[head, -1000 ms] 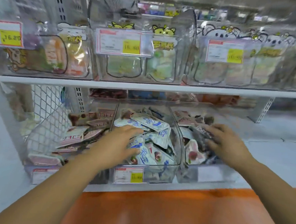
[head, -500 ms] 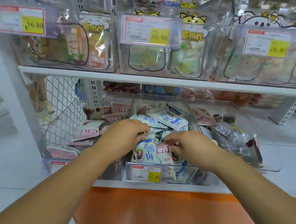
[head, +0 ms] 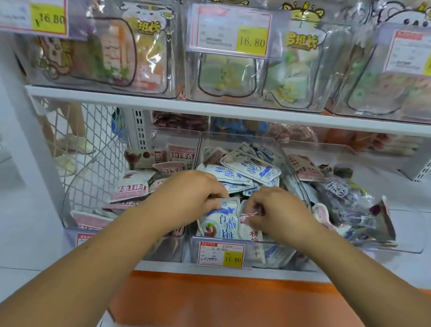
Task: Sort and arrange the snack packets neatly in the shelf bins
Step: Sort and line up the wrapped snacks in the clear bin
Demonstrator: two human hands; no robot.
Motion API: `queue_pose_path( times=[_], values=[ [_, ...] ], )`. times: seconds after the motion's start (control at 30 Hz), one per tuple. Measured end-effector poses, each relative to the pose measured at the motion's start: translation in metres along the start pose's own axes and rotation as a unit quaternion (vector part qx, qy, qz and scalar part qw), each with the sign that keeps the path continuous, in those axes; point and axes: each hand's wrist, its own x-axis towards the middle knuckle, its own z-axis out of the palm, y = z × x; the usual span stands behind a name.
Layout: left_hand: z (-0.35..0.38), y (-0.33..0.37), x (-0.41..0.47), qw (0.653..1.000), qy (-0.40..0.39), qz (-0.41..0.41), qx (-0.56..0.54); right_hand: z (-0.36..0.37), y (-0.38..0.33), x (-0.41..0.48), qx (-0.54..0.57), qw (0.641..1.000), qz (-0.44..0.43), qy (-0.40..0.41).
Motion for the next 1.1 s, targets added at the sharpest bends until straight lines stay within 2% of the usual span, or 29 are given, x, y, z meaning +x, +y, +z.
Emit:
queue_pose_path(
  times=[0.07, 0.17, 0.27, 0.4, 0.5, 0.57, 0.6, 0.67, 0.7, 0.73, 0.83, 0.9, 0.97, 1.1],
  values=[
    [0.001, 0.0, -0.002, 1.0, -0.01, 0.001, -0.011, -0.01, 0.003, -0.004, 0.1, 0.992, 0.035, 0.066],
    [0.01, 0.006, 0.001, 1.0, 0.009, -0.004, -0.012, -0.03, 0.018, -0.012, 0.176, 0.971, 0.044, 0.157],
    [0.013, 0.016, 0.008, 0.98, 0.055, -0.065, -0.181, -0.037, 0.024, -0.023, 0.226, 0.943, 0.038, 0.24],
    [0.005, 0.02, 0.013, 0.909, 0.04, -0.1, -0.404, -0.03, 0.015, -0.021, 0.339, 0.895, 0.027, 0.287],
    [-0.002, 0.016, 0.006, 0.887, 0.044, -0.11, -0.446, -0.025, -0.006, -0.012, 0.431, 0.87, 0.034, 0.237],
    [-0.01, 0.008, -0.002, 0.874, 0.088, -0.127, -0.461, -0.019, -0.016, -0.004, 0.516, 0.844, 0.064, 0.135],
    [-0.015, 0.0, -0.007, 0.862, 0.114, -0.144, -0.473, -0.014, -0.018, -0.001, 0.518, 0.846, 0.089, 0.091],
    [-0.028, -0.018, -0.017, 0.836, 0.155, -0.193, -0.489, -0.005, -0.018, 0.005, 0.369, 0.922, 0.111, 0.032],
    [-0.032, -0.028, -0.022, 0.837, 0.17, -0.219, -0.473, 0.0, -0.017, 0.008, 0.272, 0.956, 0.108, 0.022],
    [-0.033, -0.039, -0.029, 0.848, 0.183, -0.238, -0.437, 0.003, -0.02, 0.01, 0.216, 0.971, 0.1, 0.027],
    [-0.026, -0.063, -0.043, 0.892, 0.188, -0.279, -0.301, 0.008, -0.03, 0.014, 0.155, 0.983, 0.092, 0.032],
    [-0.015, -0.067, -0.049, 0.924, 0.148, -0.304, -0.181, 0.011, -0.032, 0.016, 0.084, 0.992, 0.091, 0.021],
    [-0.007, -0.061, -0.052, 0.955, 0.125, -0.257, -0.08, 0.013, -0.031, 0.018, 0.063, 0.994, 0.092, -0.003],
    [0.004, -0.035, -0.048, 0.983, 0.101, -0.118, -0.1, 0.018, -0.024, 0.024, 0.087, 0.993, 0.078, -0.008]
  ],
)
